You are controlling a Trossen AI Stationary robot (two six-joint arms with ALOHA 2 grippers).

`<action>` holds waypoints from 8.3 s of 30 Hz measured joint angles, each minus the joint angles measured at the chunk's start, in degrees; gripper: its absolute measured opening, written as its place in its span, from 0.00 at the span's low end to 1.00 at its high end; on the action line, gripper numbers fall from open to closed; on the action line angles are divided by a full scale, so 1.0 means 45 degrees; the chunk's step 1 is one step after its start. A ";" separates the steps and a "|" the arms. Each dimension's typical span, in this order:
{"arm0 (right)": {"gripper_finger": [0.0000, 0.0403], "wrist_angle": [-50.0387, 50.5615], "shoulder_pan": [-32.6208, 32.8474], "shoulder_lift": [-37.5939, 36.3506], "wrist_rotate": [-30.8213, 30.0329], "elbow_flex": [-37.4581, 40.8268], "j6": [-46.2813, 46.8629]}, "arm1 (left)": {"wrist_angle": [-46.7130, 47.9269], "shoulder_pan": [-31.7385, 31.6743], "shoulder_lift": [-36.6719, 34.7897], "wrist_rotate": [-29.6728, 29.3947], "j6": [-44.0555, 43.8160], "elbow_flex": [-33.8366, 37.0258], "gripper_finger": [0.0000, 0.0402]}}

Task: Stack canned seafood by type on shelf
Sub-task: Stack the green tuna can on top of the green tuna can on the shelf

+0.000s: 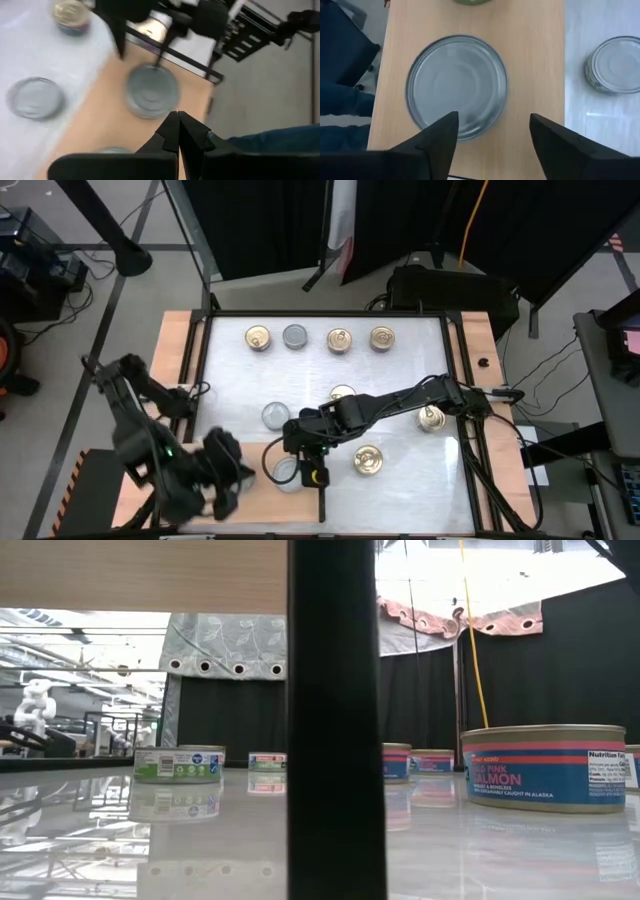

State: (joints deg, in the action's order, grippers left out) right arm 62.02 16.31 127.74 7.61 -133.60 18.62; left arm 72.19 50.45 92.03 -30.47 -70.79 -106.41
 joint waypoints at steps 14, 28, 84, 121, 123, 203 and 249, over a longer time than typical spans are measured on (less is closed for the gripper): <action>0.38 0.0367 0.0005 -0.0238 0.1123 -0.0005 -0.1038 | -0.1642 0.0249 0.3225 0.0106 -0.1169 0.0000 0.01; 0.33 0.1119 0.0127 -0.0233 0.1352 0.0000 -0.4053 | 0.0343 0.0296 0.3487 -0.1138 -0.0817 0.0000 0.19; 0.63 0.0347 0.0141 0.0447 0.0965 0.0005 -0.5383 | 0.0407 -0.0456 0.3856 -0.0712 -0.0186 0.1141 0.52; 0.63 -0.1531 0.0122 -0.0350 0.1064 0.0010 -0.4276 | 0.0393 -0.0340 0.1783 -0.0111 0.1192 0.0551 0.52; 0.63 -0.2074 0.0133 -0.0345 0.1076 0.0010 -0.4171 | 0.0490 -0.0242 0.1668 0.0181 0.1168 0.0548 0.52; 0.63 -0.7261 -0.0398 0.1219 0.0991 0.0000 -0.3533 | 0.3984 0.0987 0.1199 0.3187 -0.2212 -0.0240 0.51; 0.63 -0.5062 -0.1007 -0.1235 0.0721 -0.0010 -0.3129 | 0.3953 0.0770 0.0374 0.5735 -0.5181 -0.1375 0.48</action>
State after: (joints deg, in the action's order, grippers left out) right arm 39.24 11.78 122.19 10.85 -133.64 4.54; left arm 89.97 53.92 93.71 -4.67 -94.11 -112.60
